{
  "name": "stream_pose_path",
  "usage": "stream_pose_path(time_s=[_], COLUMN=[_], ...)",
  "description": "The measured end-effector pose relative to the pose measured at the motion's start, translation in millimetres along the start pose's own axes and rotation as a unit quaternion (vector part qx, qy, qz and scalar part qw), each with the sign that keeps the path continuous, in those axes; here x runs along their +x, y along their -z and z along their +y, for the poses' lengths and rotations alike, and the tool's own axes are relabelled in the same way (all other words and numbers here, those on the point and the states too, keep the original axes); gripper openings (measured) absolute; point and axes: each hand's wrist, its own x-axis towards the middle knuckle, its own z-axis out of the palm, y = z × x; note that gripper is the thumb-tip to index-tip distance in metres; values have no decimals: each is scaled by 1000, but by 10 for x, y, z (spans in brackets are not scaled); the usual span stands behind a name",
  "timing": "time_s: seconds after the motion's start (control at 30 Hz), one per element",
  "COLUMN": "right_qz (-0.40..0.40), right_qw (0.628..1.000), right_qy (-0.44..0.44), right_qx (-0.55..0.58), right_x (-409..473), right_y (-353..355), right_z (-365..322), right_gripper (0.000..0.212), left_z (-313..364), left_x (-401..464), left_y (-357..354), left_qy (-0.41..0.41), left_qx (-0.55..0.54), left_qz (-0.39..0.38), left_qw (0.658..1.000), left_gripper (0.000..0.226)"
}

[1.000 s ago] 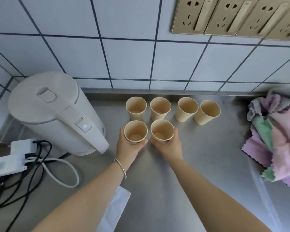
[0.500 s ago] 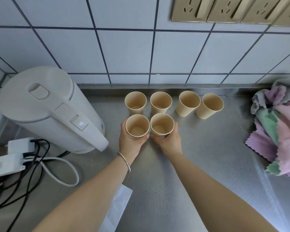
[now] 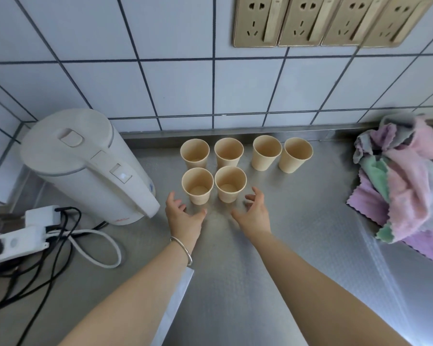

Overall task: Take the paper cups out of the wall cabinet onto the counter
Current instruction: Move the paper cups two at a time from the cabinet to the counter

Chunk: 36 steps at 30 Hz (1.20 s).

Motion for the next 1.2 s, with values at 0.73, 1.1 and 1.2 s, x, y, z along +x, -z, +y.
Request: stream_pose_path(time_s=[0.73,1.1,1.2], right_qz=[203,416,475], right_qw=[965,858,812], right_qy=[-117,-184,-208], right_qx=[116,237,268], right_x=[-1480,-3305,-3985], right_y=[798,1370,1529], right_z=[360,1392,1731], right_gripper=[47,42,38], left_z=[467,79,-60], left_x=[-1424,-3236,-3903], left_y=[-29,-301,-281], left_qy=[-82,-173,-184], left_qx=[52,143,164], left_qz=[-185,-466,-538], left_qw=[978,856,806], left_gripper=[23,21,20])
